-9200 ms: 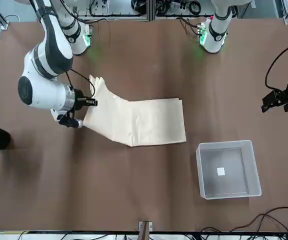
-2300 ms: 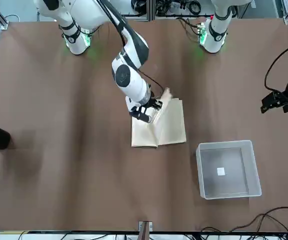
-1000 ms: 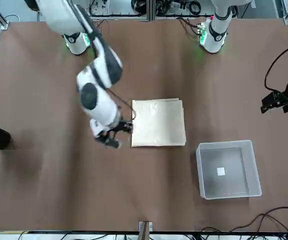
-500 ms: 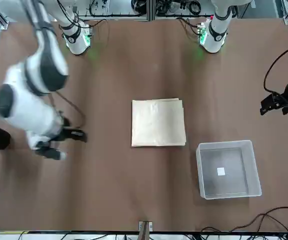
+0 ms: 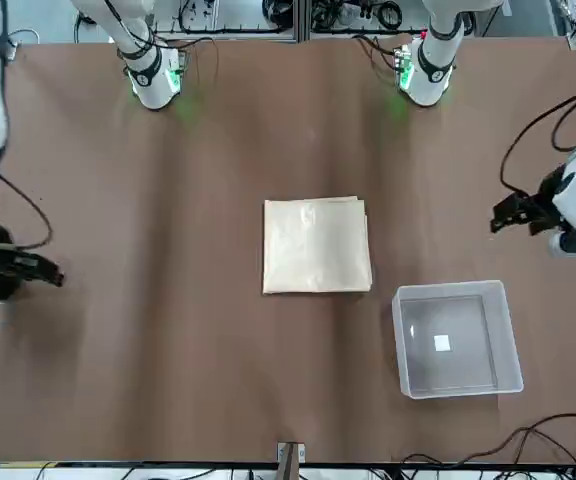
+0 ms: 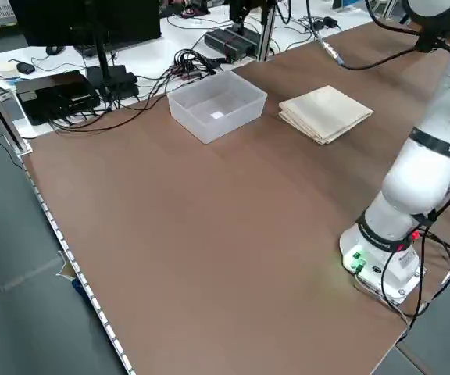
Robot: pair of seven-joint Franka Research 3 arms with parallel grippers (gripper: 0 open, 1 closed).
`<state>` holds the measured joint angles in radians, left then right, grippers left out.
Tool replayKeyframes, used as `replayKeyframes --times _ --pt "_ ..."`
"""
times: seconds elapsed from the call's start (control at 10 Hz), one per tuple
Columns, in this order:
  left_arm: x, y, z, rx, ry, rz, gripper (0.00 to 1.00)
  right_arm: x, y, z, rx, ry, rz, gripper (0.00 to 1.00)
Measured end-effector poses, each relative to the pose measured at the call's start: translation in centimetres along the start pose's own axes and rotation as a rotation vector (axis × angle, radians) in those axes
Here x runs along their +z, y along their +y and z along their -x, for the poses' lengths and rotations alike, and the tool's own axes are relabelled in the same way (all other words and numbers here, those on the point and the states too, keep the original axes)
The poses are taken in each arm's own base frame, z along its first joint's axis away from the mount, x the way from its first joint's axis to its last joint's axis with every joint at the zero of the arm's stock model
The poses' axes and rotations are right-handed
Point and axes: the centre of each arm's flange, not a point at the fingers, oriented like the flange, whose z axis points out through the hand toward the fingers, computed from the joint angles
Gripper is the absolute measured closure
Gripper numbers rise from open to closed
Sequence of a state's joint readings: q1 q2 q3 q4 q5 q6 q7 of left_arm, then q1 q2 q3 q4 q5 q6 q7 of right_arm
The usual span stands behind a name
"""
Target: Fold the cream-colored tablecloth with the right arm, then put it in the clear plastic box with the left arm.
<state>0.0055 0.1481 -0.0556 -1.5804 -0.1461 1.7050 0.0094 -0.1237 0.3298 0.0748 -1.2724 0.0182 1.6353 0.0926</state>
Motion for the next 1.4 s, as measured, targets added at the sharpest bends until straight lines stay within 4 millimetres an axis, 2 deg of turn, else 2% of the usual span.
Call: replayKeyframes --times 0.1,0.2,0.3,0.4,0.6,0.7,0.9,1.1,1.4 --pt "1.5 0.7 0.2 0.0 -0.029 0.034 0.04 -2.1 1.6 1.4 -0.031 -0.015 0.027 0.22" --pt "3.9 1.7 0.3 0.006 -0.056 0.064 0.04 -4.0 3.2 2.7 -0.05 -0.015 0.041 0.19" --pt "7.0 3.4 0.6 0.02 -0.071 0.083 0.04 -5.2 4.9 3.9 -0.054 -0.014 0.049 0.17" --pt "10.6 5.2 1.2 0.034 -0.085 0.087 0.04 -5.3 5.8 4.9 -0.056 -0.023 0.052 0.17" --pt "17.7 7.9 3.3 0.035 -0.099 0.124 0.04 -3.8 5.3 6.1 -0.074 -0.03 0.051 0.14" --pt "20.7 8.6 4.6 0.029 -0.101 0.133 0.04 -3.4 4.9 6.8 -0.078 -0.025 0.046 0.13" --pt "24.4 9.5 6.2 0.015 -0.088 0.15 0.04 -3.9 4.4 8.0 -0.084 -0.015 0.033 0.0" --pt "28.8 10.4 6.6 0.015 -0.093 0.159 0.04 -4.8 3.3 8.6 -0.103 -0.001 0.03 0.0" --pt "33.9 9.6 5.9 -0.013 -0.079 0.166 0.04 -5.2 1.9 8.8 -0.08 0.013 0.028 0.0"
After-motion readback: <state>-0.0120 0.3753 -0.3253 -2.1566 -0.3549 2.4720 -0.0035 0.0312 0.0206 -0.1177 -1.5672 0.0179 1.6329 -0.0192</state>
